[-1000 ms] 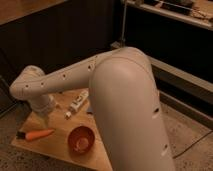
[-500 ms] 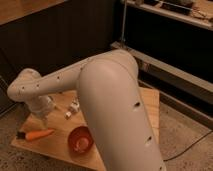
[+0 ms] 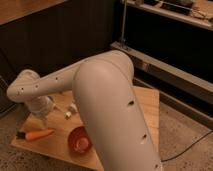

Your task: Drag the pepper across the table

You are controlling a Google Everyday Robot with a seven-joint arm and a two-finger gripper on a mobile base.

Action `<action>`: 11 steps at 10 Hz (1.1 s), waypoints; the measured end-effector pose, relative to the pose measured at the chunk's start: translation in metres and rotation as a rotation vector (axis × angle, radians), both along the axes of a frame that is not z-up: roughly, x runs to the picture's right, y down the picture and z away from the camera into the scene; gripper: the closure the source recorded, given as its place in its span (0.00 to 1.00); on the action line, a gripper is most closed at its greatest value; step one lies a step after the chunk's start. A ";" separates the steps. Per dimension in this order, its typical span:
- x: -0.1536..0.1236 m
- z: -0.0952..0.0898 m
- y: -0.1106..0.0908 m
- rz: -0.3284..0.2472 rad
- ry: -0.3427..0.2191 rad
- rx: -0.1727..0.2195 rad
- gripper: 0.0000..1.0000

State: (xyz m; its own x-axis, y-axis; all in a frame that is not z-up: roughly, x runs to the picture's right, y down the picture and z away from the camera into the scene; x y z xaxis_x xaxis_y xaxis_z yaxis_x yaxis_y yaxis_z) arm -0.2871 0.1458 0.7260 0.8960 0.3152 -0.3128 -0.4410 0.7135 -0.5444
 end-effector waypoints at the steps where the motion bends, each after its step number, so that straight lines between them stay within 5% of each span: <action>1: 0.000 0.000 0.000 0.000 0.001 0.000 0.30; 6: 0.007 -0.002 0.007 -0.014 0.001 -0.001 0.30; 11: -0.012 0.004 0.024 -0.066 -0.092 -0.007 0.30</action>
